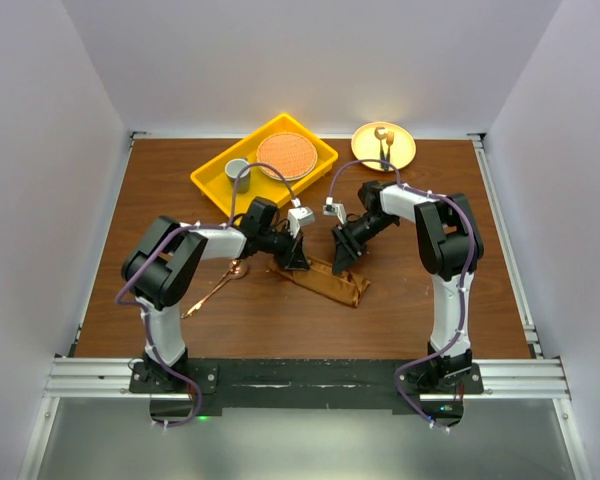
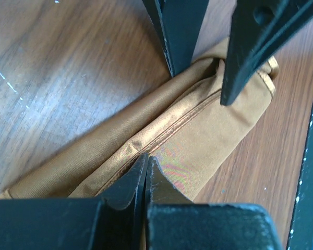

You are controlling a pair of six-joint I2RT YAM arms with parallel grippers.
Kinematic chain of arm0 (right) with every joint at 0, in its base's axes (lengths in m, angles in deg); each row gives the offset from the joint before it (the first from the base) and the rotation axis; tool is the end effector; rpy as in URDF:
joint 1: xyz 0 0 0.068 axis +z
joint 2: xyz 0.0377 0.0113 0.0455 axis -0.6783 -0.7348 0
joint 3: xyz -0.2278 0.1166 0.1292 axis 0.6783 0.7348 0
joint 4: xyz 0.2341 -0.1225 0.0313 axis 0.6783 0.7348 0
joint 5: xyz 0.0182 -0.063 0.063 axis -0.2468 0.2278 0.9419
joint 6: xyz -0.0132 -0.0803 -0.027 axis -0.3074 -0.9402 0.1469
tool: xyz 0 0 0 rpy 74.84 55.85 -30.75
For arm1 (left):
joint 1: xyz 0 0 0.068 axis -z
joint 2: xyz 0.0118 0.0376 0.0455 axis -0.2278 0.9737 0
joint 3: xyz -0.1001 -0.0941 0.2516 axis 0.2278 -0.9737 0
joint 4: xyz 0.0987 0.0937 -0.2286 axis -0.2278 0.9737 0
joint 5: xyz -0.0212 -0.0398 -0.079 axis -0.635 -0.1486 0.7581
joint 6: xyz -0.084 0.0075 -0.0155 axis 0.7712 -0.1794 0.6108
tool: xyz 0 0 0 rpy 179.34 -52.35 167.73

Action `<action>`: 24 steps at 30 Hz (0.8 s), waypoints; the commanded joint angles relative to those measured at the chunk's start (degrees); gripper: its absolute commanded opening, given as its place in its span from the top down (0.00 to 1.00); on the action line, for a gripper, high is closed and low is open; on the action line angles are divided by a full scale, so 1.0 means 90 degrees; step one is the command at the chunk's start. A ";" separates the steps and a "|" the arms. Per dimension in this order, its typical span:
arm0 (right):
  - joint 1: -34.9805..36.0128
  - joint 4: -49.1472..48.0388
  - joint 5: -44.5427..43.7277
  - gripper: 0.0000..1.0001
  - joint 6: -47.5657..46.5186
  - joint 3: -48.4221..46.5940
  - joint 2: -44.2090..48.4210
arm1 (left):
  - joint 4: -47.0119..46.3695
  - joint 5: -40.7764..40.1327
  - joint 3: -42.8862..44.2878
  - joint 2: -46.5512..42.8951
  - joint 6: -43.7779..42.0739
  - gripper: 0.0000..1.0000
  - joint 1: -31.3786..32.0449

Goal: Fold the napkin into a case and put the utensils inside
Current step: Pick up the smaller rectangle-folded napkin from the center of the board.

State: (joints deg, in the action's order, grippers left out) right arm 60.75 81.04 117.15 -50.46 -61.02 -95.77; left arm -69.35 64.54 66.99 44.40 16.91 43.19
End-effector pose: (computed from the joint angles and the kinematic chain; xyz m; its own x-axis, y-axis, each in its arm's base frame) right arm 0.3503 0.1775 0.1074 -0.7142 -0.5952 -0.3683 -0.6281 0.3129 0.7124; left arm 0.3151 -0.2429 0.1161 -0.6454 0.3637 -0.6717 0.7602 0.3911 -0.5187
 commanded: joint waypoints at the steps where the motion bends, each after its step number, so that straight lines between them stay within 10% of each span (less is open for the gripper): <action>1: 0.0046 -0.0318 -0.1269 0.46 -0.0093 0.0185 -0.0260 | -0.0590 -0.0039 -0.0108 0.0095 0.0641 1.00 -0.0045; 24: 0.0241 -0.0025 -0.1806 0.39 0.0054 0.0087 -0.0123 | -0.0591 -0.0322 -0.0166 0.0143 0.0748 1.00 -0.0074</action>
State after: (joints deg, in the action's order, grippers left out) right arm 61.43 83.81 110.92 -48.56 -61.87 -93.89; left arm -72.85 63.69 66.10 44.84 22.31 43.08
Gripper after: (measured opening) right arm 0.608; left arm 0.015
